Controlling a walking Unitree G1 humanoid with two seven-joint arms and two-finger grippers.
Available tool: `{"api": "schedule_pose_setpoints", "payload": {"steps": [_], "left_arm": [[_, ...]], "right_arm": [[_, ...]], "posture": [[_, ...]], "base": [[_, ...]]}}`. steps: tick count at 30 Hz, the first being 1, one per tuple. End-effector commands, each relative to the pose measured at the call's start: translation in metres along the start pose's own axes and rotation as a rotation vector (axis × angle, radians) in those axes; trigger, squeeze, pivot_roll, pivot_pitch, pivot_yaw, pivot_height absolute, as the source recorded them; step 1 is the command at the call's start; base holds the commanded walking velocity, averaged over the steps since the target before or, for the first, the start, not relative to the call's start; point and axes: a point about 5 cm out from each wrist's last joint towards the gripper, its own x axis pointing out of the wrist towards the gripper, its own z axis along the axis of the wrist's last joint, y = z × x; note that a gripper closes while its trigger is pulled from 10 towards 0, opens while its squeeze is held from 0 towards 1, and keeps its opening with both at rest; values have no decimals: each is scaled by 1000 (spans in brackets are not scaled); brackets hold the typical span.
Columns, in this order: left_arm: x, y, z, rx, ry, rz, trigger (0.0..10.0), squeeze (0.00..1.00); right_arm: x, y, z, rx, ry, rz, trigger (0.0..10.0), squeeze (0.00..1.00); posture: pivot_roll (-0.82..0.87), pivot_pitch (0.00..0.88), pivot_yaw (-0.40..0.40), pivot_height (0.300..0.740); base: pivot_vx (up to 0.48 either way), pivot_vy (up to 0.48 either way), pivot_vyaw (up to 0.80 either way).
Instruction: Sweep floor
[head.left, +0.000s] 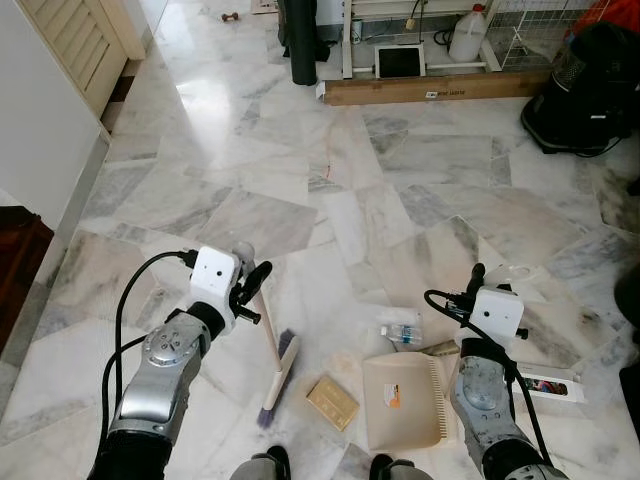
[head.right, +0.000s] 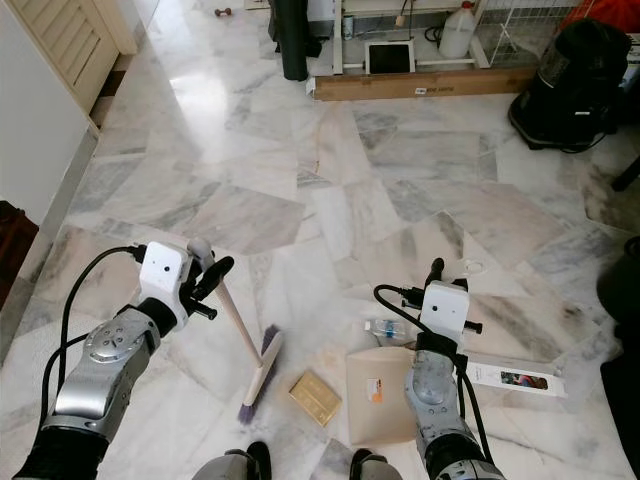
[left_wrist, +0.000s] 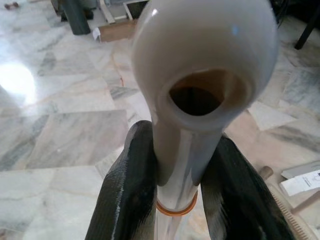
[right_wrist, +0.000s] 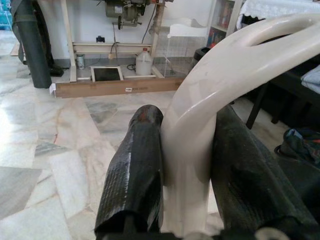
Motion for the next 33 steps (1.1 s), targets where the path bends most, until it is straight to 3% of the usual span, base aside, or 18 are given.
{"api": "schedule_pose_setpoints", "payload": {"steps": [1,11,13,16,20,21,28,33], "left_arm": [[-5,-3,-23,-59,121,-19,10000,0],[-5,-8,-30,-139,217,-66,10000,0],[-6,-12,-35,-213,284,-113,10000,0],[-6,-14,-36,-267,311,-134,10000,0],[-5,-15,-32,-338,306,-141,10000,0],[-1,-16,-27,-410,284,-138,10000,0],[5,-12,-10,-569,222,-150,10000,0],[6,-9,-2,-613,199,-151,10000,0]], "right_arm": [[-21,3,-22,-29,121,42,10000,0],[-14,0,-18,-41,106,36,10000,0],[-9,2,-14,-35,91,36,10000,0],[-6,3,-11,-29,79,37,10000,0],[-4,4,-9,-26,70,40,10000,0],[-2,4,-8,-25,67,45,10000,0],[1,3,-6,-29,66,51,10000,0],[3,5,-5,-27,66,56,10000,0]], "posture": [[227,238,71,740],[221,240,67,740],[220,238,66,740],[218,236,62,740],[217,234,60,740],[216,231,55,740],[218,223,50,740],[222,214,47,740]], "base": [[0,0,0],[0,0,0],[0,0,0],[0,0,0],[0,0,0],[0,0,0],[0,0,0],[0,0,0]]}}
